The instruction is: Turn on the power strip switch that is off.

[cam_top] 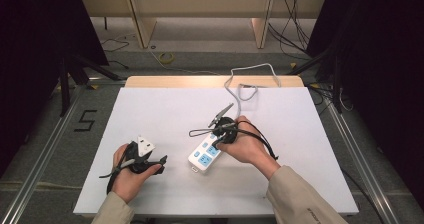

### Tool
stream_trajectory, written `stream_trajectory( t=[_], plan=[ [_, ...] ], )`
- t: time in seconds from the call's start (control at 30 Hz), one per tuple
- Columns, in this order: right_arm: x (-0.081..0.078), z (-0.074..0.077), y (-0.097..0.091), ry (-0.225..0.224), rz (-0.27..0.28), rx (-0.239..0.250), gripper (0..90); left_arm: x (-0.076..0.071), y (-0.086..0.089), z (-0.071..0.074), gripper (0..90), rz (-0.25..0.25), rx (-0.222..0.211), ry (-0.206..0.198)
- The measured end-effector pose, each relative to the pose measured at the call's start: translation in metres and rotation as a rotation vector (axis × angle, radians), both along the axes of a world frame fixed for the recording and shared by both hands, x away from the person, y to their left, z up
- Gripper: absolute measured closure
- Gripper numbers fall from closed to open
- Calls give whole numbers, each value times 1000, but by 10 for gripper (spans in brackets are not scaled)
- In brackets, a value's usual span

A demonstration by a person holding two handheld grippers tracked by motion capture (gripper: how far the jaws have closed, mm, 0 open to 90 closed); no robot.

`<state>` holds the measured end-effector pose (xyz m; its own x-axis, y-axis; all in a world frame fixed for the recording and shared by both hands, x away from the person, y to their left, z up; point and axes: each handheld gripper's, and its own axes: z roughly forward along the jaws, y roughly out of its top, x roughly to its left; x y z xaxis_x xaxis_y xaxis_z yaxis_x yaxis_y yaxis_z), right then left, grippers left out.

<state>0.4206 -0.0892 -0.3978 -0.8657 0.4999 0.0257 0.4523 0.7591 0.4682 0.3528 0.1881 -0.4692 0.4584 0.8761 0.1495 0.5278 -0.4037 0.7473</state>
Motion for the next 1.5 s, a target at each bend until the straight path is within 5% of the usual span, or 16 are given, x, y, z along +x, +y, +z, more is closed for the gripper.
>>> stream_trajectory(
  t=[1.5],
  plan=[
    [7, -7, 32, 12, 35, -4, 900, 0, 0, 0, 214, -2, -1, -3]
  ],
)
